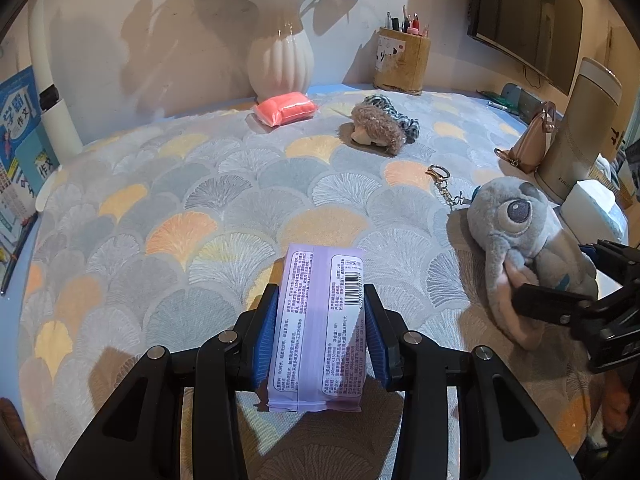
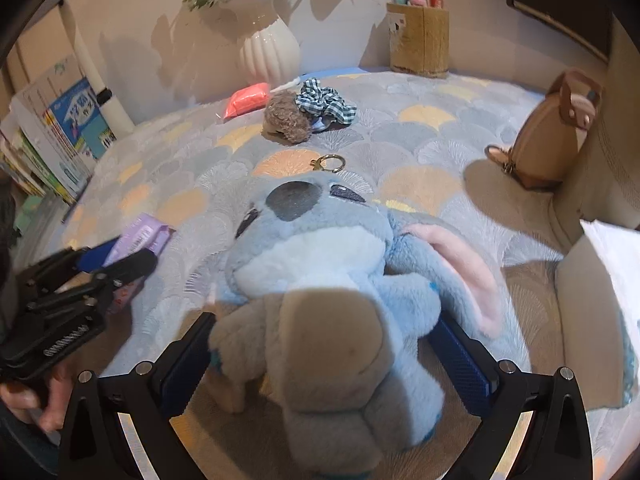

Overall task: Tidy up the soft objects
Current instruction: 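Lift the purple wipes packet and plush toy toward the glass tray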

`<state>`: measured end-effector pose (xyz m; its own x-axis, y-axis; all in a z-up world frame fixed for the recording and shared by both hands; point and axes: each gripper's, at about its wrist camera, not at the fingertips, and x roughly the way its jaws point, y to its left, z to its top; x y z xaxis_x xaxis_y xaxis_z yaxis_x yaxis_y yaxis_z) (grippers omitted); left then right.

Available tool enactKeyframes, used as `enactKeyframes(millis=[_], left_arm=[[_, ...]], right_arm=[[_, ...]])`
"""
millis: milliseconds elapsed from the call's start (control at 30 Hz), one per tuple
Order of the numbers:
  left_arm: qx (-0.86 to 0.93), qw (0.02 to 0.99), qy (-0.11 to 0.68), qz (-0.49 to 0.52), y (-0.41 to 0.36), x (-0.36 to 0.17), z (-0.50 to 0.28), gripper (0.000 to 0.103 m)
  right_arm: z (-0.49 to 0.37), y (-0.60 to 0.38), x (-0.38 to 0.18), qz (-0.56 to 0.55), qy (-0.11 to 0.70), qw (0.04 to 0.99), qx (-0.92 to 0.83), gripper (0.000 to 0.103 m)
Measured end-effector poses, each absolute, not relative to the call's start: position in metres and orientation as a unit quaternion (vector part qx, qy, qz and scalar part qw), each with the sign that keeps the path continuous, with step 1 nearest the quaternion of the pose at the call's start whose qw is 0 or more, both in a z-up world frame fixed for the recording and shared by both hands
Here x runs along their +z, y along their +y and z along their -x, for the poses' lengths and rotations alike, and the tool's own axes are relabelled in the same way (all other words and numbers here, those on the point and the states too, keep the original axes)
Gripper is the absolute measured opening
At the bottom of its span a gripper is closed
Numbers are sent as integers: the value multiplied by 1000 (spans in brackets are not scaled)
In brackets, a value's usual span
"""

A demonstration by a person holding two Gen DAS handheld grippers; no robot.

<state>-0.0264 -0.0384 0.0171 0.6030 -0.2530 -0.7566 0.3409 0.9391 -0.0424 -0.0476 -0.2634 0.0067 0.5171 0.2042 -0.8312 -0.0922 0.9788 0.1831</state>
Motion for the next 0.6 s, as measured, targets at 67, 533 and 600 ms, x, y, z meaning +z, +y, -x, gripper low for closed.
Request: enactKeyframes(millis=[67, 533, 600], left_arm=[[-164, 894, 413, -58, -39, 17, 27, 38], [-171, 902, 395, -31, -41, 37, 53, 35], [-183, 904, 385, -23, -45, 49, 64, 35]], right_arm=[[47, -265, 9, -74, 493, 861, 97, 103], [71, -248, 36, -28, 462, 879, 114, 50], [80, -256, 50, -36, 457, 880, 124, 50]])
